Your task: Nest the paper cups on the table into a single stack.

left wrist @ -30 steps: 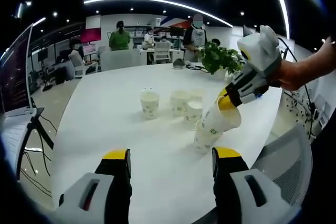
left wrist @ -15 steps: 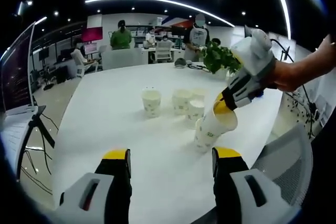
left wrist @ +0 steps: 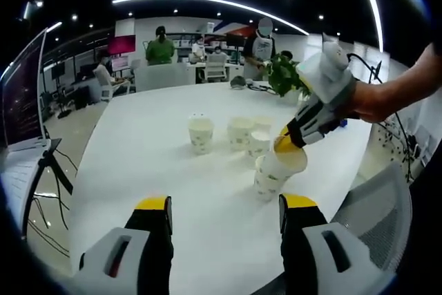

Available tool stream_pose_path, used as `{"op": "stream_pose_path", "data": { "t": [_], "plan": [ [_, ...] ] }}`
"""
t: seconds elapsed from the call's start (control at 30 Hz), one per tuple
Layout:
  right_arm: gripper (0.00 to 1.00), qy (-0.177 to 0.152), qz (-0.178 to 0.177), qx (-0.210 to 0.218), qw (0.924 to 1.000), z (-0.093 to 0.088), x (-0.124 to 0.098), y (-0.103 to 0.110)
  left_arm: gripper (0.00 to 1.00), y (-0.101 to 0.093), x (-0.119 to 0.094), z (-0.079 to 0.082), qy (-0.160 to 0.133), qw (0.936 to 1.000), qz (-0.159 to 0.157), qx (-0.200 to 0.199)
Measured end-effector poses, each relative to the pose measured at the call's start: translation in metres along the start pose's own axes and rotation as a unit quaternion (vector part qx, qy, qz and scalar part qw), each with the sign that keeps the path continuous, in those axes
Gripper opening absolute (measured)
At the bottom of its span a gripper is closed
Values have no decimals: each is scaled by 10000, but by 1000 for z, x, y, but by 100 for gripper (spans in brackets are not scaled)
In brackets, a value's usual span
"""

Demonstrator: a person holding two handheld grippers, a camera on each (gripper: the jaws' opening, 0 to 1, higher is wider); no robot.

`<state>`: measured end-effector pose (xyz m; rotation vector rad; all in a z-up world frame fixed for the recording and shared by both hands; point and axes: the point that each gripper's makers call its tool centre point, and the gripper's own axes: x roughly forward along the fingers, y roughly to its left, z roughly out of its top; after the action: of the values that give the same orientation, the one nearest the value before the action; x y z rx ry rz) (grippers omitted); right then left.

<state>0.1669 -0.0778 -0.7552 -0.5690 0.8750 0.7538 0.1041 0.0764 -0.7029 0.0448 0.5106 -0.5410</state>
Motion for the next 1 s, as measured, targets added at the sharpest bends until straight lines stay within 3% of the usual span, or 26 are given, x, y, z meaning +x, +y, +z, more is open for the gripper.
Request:
{"op": "stream_pose_path", "data": {
  "t": [1.0],
  "plan": [
    [0, 239, 26, 157, 9996, -6, 13, 1, 61, 3, 0, -1, -9, 10000, -17, -5]
  ]
}}
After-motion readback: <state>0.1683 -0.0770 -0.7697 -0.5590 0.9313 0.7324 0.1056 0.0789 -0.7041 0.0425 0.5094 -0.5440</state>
